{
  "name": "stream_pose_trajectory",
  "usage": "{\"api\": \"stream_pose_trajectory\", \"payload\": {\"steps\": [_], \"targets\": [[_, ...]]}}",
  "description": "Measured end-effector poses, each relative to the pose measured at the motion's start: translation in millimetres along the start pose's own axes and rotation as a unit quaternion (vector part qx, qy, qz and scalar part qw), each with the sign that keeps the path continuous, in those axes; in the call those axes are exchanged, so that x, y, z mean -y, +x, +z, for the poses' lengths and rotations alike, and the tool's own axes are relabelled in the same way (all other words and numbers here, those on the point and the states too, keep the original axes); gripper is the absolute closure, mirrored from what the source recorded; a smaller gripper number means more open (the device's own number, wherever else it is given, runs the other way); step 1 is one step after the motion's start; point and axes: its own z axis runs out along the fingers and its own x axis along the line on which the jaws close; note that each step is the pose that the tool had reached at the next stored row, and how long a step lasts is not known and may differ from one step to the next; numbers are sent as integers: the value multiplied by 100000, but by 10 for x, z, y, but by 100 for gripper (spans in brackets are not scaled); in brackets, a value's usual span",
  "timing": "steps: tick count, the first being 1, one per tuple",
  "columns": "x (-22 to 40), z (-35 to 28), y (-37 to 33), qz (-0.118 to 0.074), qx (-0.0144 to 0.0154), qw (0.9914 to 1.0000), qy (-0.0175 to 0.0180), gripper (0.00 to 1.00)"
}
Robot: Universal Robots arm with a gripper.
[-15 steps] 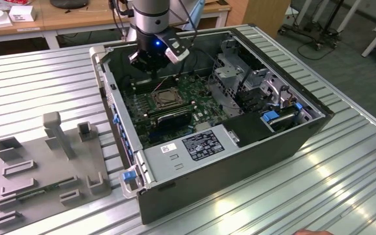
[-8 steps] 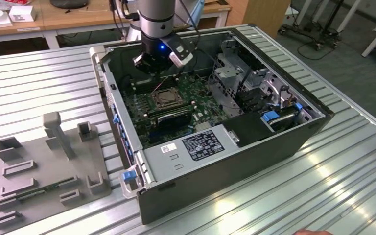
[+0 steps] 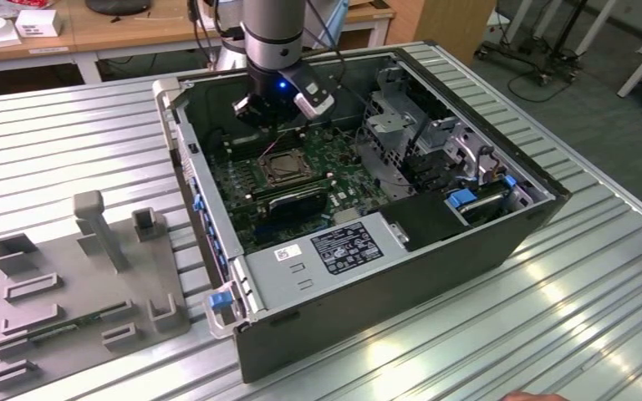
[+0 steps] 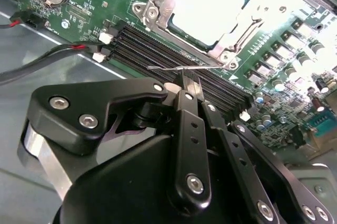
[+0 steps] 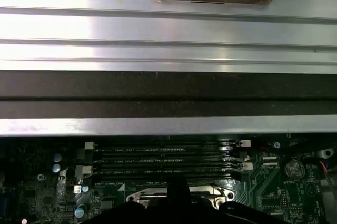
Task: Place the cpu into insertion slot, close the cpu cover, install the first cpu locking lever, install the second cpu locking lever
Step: 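Install the first cpu locking lever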
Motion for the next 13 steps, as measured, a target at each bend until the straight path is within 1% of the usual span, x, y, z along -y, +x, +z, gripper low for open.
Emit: {"api": "stream_pose_trajectory", "payload": {"steps": [2,8,9,13], "targets": [[2,10,-2,1,-5,100000,-108,89],[6,43,-5,58,-14,99997,-803,89],[6,49,-6,60,-4,99996,-873,89],[14,87,-14,80,-9,99996,-891,89]]}}
